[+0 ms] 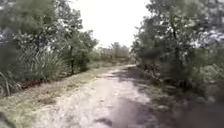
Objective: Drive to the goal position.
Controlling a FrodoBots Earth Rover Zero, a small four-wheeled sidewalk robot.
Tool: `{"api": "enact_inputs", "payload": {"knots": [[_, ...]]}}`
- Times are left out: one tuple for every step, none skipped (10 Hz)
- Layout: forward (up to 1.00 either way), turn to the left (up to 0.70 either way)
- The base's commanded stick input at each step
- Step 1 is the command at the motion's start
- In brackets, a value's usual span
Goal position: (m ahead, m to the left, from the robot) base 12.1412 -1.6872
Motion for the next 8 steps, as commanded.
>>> {"api": "enact_inputs", "payload": {"knots": [[0.85, 0.0], [0.85, 0.0], [0.85, 0.0], [0.85, 0.0], [0.85, 0.0], [0.85, 0.0], [0.85, 0.0], [0.85, 0.0]]}}
